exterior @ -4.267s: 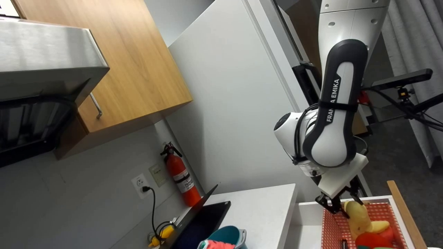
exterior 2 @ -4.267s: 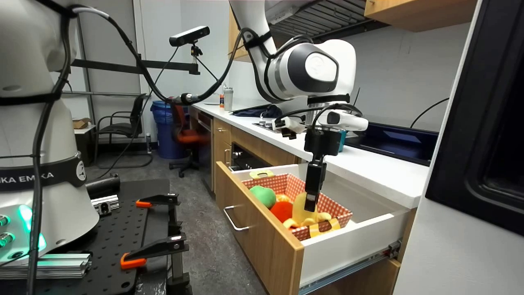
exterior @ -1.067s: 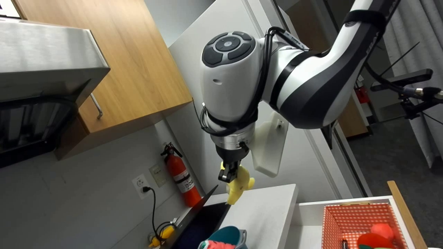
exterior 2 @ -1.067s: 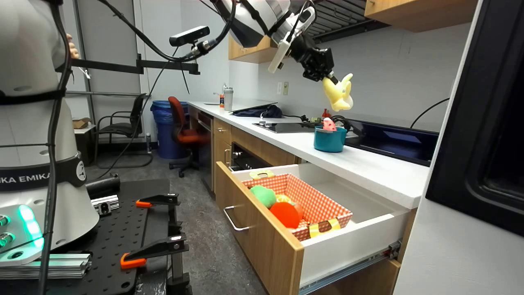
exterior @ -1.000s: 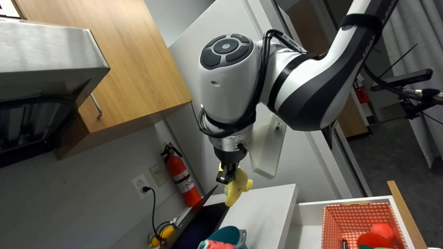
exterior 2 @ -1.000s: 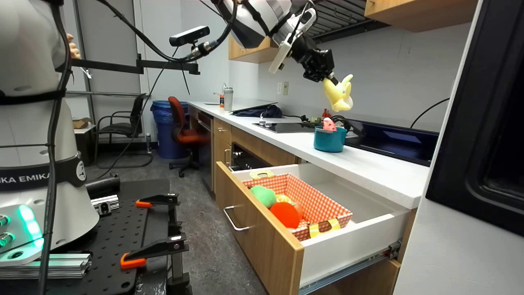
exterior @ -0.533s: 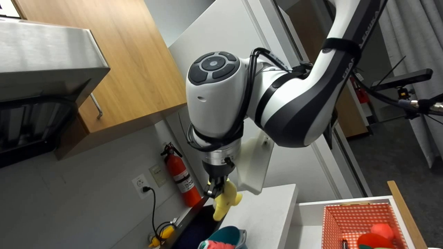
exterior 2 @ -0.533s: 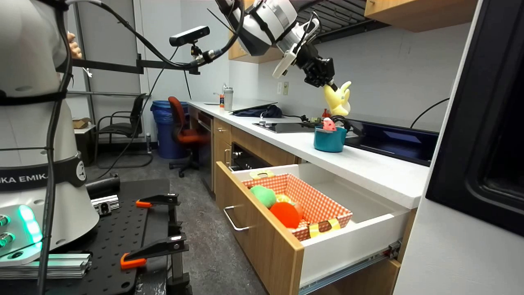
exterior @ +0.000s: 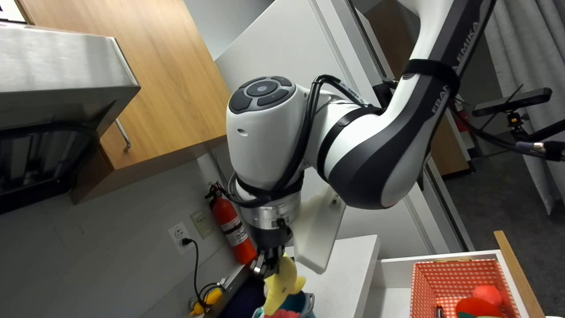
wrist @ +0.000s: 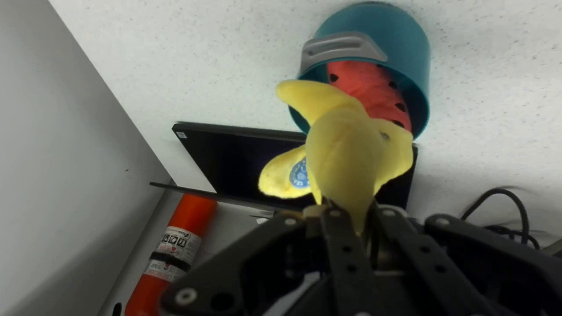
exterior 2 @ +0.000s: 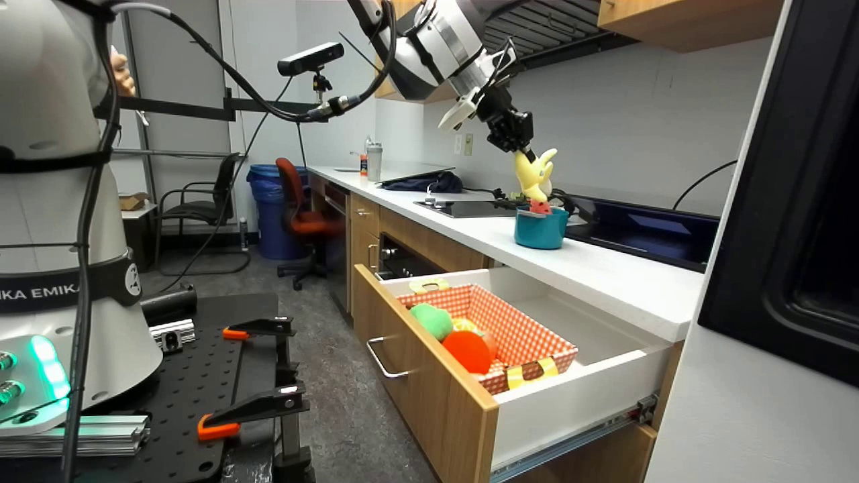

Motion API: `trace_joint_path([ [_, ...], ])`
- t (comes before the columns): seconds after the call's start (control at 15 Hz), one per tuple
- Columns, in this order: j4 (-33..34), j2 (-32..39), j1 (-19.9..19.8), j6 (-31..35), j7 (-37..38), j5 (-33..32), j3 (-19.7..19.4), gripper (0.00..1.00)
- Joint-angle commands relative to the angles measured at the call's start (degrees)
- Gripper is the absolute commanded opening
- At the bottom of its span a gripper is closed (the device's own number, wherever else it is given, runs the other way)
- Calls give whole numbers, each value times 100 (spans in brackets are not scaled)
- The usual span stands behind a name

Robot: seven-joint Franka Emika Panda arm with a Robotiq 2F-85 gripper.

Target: Place the watermelon and banana inside the blue pot, close the drawer

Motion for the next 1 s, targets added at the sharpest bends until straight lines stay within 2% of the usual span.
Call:
trace_joint_path([
  [0.0, 195, 185, 93, 179, -453, 577, -53, 2],
  [0.47, 378, 325, 165, 113, -814, 1004, -203, 2],
  [0.53, 399, 338, 166, 75, -866, 1080, -220, 34],
  [0.6, 426, 356, 168, 58, -909, 1145, -237, 35],
  [0.67, 446, 378, 171, 14, -974, 1237, -252, 40],
  [0.93, 485, 420, 191, -30, -1152, 1483, -338, 72],
])
